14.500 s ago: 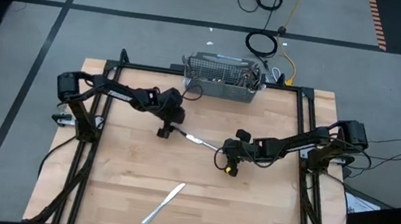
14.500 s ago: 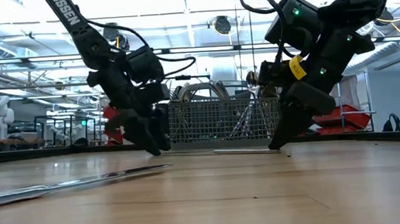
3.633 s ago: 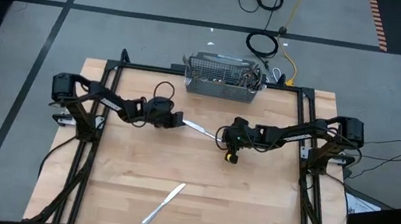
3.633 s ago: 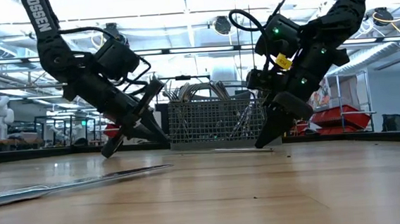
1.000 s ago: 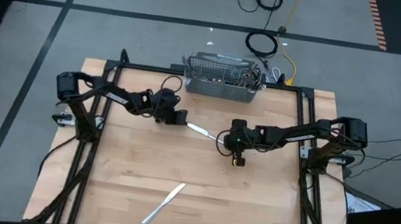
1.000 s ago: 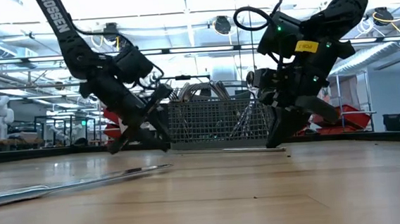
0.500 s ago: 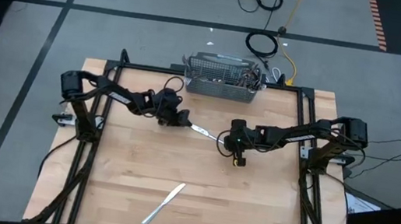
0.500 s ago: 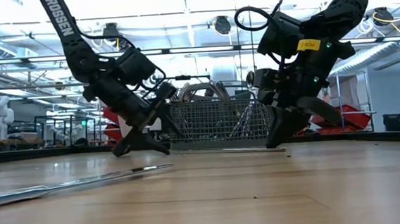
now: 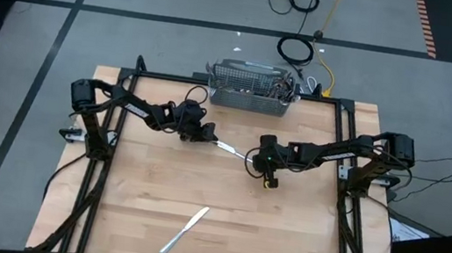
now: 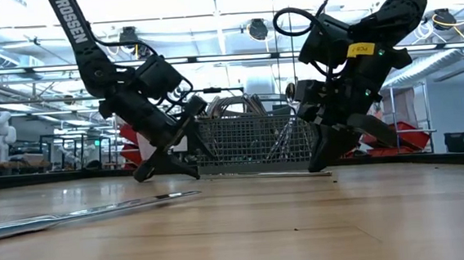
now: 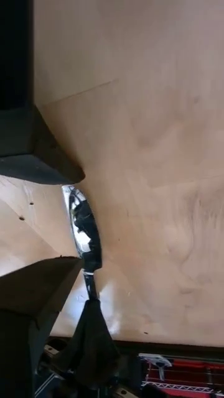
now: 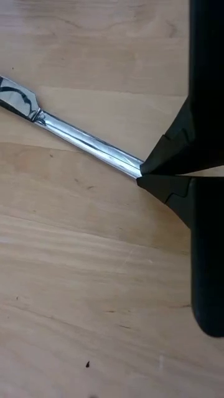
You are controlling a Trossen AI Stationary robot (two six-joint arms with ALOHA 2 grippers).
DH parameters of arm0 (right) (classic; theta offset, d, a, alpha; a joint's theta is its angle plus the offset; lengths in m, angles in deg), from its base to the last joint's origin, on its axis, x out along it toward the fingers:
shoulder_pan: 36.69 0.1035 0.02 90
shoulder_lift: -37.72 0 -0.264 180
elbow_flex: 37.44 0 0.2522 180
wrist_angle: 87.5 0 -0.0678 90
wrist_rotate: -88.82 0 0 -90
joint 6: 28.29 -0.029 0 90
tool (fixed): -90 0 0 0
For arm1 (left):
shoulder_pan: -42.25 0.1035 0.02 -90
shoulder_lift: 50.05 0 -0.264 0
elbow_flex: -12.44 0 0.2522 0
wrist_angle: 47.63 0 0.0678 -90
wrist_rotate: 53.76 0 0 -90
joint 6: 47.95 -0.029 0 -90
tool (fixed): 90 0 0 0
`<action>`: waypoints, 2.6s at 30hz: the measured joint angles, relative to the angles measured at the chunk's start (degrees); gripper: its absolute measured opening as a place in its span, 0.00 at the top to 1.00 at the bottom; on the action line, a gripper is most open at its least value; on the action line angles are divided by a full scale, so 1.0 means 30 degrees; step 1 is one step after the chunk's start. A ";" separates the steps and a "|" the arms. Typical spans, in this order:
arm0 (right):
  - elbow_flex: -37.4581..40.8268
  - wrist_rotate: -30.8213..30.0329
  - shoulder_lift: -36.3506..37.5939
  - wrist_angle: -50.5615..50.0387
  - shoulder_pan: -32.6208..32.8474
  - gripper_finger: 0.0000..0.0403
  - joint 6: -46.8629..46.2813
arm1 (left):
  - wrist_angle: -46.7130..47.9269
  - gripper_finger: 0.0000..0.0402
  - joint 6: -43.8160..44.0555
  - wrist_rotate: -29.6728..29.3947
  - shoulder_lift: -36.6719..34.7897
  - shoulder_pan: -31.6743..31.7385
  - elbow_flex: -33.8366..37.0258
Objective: Sort silverware
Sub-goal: Put the silver table knife into the silverware organizer
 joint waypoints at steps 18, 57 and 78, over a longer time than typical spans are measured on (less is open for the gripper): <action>0.0000 -0.0007 0.0000 0.0015 0.0000 1.00 -0.0058 | 0.0254 0.86 -0.2716 0.0000 0.0058 -0.0784 -0.0117; 0.0007 0.0397 0.0000 0.0073 -0.0007 1.00 -0.0051 | 0.4489 0.56 -0.4270 0.4951 -0.0728 0.2404 -0.0352; 0.0036 0.0408 -0.0007 0.0213 -0.0006 1.00 0.0058 | 0.3673 0.56 -0.3045 0.2775 -0.0266 -0.0561 -0.0743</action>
